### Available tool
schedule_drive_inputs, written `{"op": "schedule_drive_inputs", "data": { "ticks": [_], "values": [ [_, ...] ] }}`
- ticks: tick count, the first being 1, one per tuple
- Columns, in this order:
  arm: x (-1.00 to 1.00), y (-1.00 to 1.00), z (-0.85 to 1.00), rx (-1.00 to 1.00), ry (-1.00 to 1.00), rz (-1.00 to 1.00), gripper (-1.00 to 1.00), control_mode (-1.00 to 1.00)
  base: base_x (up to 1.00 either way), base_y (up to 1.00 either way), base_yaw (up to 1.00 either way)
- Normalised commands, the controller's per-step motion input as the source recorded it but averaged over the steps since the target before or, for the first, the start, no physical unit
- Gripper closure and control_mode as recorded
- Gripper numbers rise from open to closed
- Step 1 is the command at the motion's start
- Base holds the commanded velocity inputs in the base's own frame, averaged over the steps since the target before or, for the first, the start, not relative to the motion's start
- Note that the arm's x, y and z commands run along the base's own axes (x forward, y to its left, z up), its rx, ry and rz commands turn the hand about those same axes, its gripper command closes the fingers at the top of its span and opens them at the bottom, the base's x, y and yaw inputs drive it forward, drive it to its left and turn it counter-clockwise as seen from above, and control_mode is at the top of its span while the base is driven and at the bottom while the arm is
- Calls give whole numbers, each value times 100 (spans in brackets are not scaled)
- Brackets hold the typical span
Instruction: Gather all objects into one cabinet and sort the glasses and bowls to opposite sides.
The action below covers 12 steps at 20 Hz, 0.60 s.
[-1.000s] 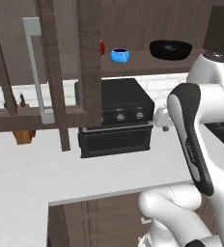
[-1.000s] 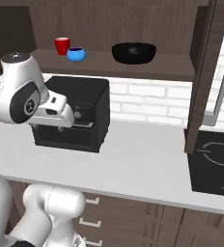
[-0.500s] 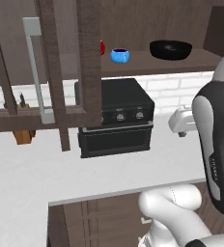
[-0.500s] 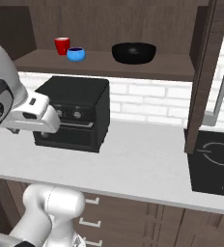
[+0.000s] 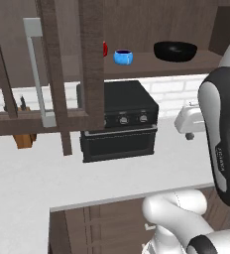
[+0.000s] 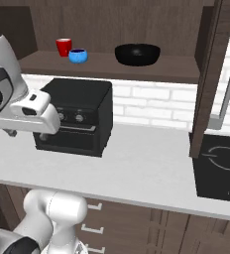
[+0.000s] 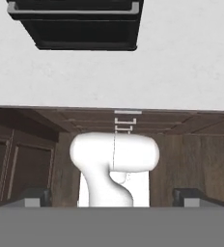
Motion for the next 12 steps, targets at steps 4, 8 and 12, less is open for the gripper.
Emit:
{"op": "schedule_drive_inputs", "data": {
  "ticks": [4, 8, 12],
  "values": [
    [0, 0, -5, 0, 0, 0, -100, -100, 0, 0, 0],
    [0, 0, -2, 0, 0, 0, -100, 100, -36, 0, 8],
    [0, 0, 0, 0, 0, 0, -100, 100, -84, 9, 49]
  ]
}}
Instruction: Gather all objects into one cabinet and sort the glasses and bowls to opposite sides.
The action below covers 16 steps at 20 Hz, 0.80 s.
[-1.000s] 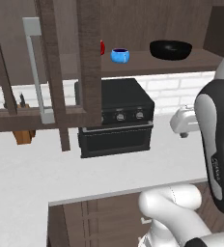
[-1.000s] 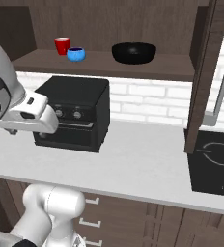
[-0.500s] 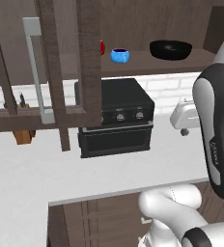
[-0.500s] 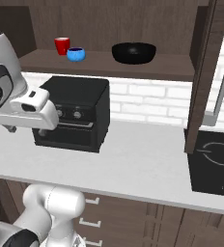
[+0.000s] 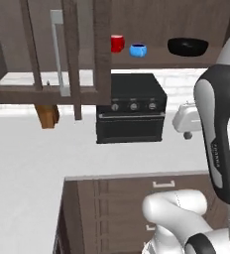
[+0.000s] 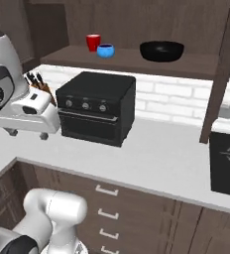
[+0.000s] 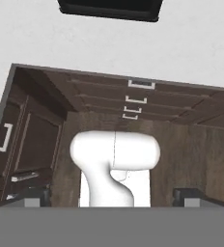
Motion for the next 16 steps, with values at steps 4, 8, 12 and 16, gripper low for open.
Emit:
{"op": "schedule_drive_inputs", "data": {
  "ticks": [4, 8, 12, 16],
  "values": [
    [0, 0, 0, 0, 0, 0, -100, 100, -34, 7, 86],
    [0, 0, 0, 0, 0, 0, -100, 100, 1, 0, 95],
    [0, 0, 0, 0, 0, 0, -100, 100, 5, 0, 92],
    [0, 0, 0, 0, 0, 0, -100, 100, 7, 1, 86]
  ]
}}
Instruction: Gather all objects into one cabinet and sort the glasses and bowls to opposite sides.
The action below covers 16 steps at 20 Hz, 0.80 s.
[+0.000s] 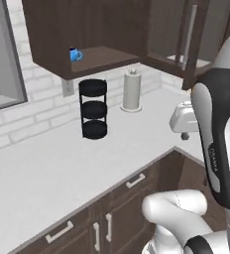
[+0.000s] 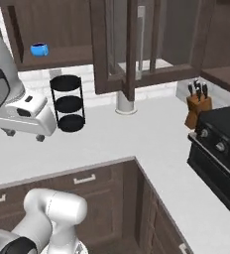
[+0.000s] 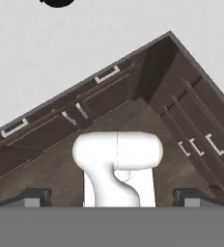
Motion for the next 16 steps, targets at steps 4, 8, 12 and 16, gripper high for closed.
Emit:
{"op": "schedule_drive_inputs", "data": {
  "ticks": [4, 8, 12, 16],
  "values": [
    [0, 0, 0, 0, 0, 0, -100, 100, 42, 0, 70],
    [0, 0, 0, 0, 0, 0, -100, 100, 63, 0, 37],
    [0, 0, 0, 0, 0, 0, -100, 100, 76, -6, 26],
    [0, 0, 0, 0, 0, 0, -100, 100, 56, -34, 27]
  ]
}}
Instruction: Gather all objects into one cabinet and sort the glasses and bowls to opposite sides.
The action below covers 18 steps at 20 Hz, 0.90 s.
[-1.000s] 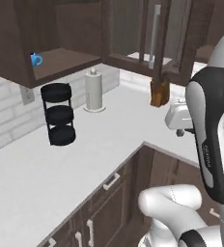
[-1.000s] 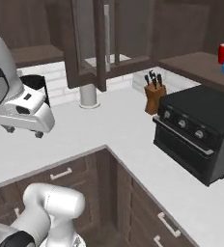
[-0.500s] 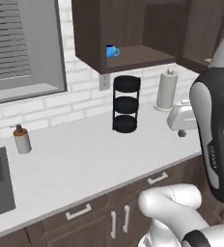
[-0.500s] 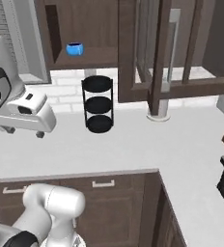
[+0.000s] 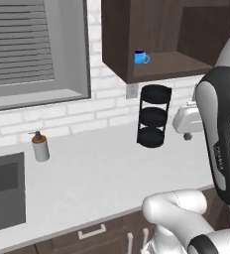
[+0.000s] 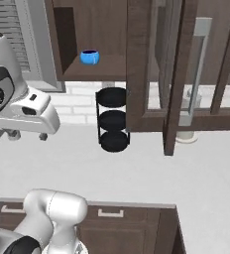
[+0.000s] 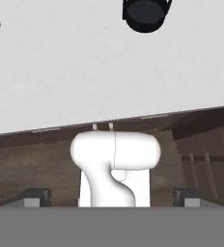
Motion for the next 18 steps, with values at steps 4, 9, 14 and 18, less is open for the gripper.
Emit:
{"op": "schedule_drive_inputs", "data": {
  "ticks": [4, 9, 14, 18],
  "values": [
    [0, 0, 0, 0, 0, 0, -100, 100, 3, -50, 23],
    [0, 0, 0, 0, 0, 0, -100, 100, 0, -55, 16],
    [0, 0, 0, 0, 0, 0, -100, 100, 18, -35, 2],
    [0, 0, 0, 0, 0, 0, -100, 100, 30, -5, 0]
  ]
}}
